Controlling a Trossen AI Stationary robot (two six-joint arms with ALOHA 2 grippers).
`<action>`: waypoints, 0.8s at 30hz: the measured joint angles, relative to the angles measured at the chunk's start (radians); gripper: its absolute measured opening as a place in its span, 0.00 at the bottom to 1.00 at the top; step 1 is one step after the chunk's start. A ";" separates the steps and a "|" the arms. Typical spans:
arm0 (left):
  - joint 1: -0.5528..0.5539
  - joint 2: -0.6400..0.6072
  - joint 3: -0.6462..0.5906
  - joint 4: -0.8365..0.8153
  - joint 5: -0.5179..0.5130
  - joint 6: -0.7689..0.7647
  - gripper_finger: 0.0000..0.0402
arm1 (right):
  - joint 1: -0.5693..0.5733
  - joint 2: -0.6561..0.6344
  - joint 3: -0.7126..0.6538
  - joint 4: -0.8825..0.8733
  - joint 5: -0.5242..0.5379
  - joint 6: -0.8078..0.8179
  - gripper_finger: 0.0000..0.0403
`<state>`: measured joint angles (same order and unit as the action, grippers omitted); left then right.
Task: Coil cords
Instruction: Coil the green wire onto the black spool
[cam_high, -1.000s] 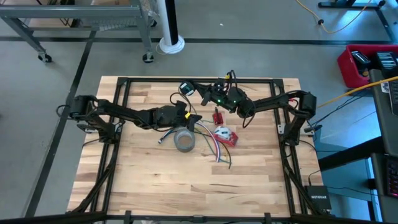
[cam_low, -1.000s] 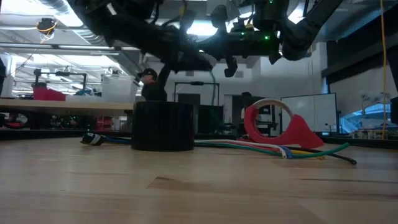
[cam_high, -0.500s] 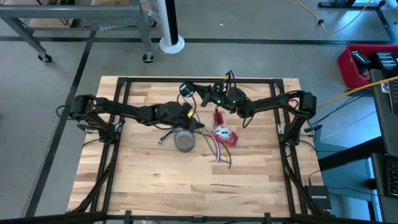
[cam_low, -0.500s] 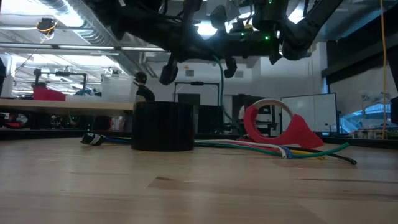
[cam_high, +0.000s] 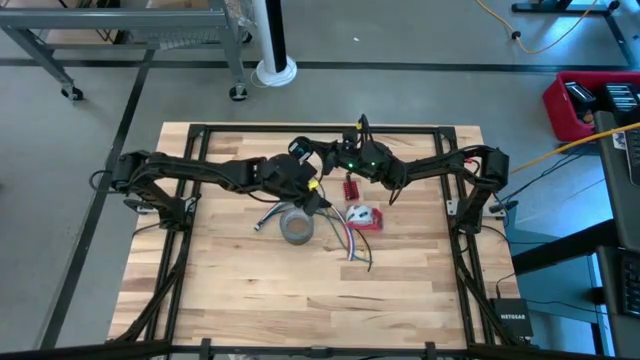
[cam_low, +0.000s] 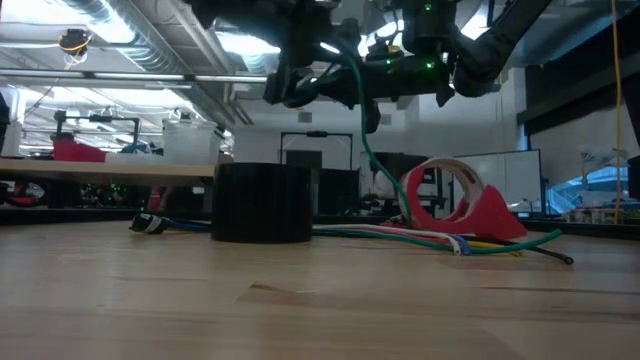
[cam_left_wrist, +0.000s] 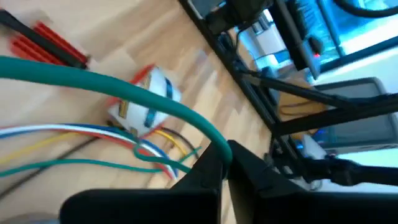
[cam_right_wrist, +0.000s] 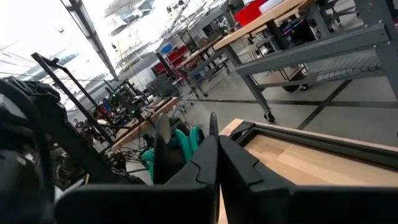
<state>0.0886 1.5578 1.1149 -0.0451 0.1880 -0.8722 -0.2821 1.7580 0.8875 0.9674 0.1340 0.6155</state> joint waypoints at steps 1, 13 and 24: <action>0.001 0.000 0.018 -0.034 -0.015 0.024 0.00 | 0.000 0.000 0.000 0.001 -0.009 0.000 0.02; 0.040 0.000 0.132 -0.306 -0.118 0.148 0.00 | 0.000 0.000 0.000 -0.032 -0.059 0.005 0.02; 0.036 0.000 0.175 -0.422 -0.152 0.176 0.00 | 0.000 0.000 0.000 -0.052 -0.060 0.007 0.02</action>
<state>0.1246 1.5578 1.2901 -0.4673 0.0365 -0.6963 -0.2818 1.7580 0.8875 0.9154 0.0741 0.6221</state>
